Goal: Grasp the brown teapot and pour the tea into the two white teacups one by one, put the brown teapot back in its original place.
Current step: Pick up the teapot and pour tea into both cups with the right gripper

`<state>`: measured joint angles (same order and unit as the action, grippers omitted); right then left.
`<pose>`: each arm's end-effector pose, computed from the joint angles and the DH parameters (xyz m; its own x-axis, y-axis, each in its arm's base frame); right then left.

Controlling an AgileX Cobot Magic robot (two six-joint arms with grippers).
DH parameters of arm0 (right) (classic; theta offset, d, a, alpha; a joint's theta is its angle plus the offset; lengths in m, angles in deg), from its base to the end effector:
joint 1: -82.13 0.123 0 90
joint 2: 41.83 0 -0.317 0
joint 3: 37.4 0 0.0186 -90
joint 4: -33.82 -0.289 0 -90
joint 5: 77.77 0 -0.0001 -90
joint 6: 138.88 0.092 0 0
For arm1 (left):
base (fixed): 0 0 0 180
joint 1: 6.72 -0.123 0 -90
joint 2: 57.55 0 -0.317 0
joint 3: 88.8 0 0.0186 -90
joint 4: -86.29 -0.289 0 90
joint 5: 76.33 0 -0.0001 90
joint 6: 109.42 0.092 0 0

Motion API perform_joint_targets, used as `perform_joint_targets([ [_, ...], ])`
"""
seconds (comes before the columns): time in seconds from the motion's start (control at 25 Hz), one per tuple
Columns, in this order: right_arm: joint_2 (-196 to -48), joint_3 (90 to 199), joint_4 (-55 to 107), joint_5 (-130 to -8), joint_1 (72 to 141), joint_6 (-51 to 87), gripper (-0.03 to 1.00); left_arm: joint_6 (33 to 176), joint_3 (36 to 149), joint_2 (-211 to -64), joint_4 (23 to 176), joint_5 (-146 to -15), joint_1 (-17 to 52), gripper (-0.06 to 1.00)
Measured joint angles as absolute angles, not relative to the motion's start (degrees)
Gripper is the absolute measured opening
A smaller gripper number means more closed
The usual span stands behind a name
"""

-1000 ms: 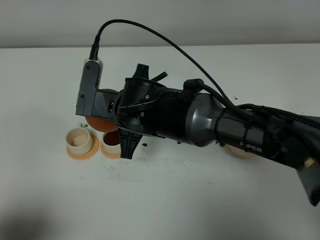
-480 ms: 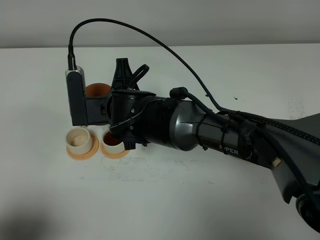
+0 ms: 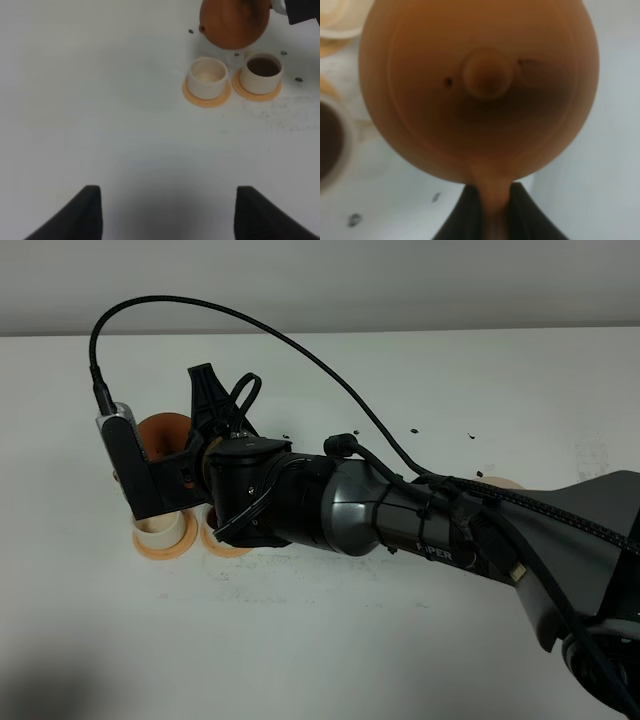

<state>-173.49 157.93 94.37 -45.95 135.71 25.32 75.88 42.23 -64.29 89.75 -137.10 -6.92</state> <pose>0.3531 0.4073 0.1923 0.3673 -0.9269 0.0772 -0.5456 -0.2819 -0.7892 -0.0043 -0.0049 0.2974 -0.4416 0.0613 -0.8951 0.0716 0.9969 0.0330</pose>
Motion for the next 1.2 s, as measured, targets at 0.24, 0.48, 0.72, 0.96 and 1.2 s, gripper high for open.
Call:
perform_joint_targets([
  [0.24,-173.5,157.9,99.8,-48.3,135.2,25.3,0.12,75.9,42.2,-64.3,89.7,-137.1,-6.9,0.58],
  [0.48,-173.9,157.9,103.9,-50.1,133.7,25.3,0.12,75.9,42.2,-64.3,89.7,-137.1,-6.9,0.58],
  [0.72,-176.1,157.9,107.0,-51.0,133.2,25.3,0.12,75.9,42.2,-64.3,89.7,-137.1,-6.9,0.58],
  [0.96,-176.9,157.9,109.3,-50.9,132.9,25.3,0.12,75.9,42.2,-64.3,89.7,-137.1,-6.9,0.58],
  [1.2,-176.9,157.9,112.1,-50.5,132.9,25.3,0.12,75.9,42.2,-64.3,89.7,-137.1,-6.9,0.58],
])
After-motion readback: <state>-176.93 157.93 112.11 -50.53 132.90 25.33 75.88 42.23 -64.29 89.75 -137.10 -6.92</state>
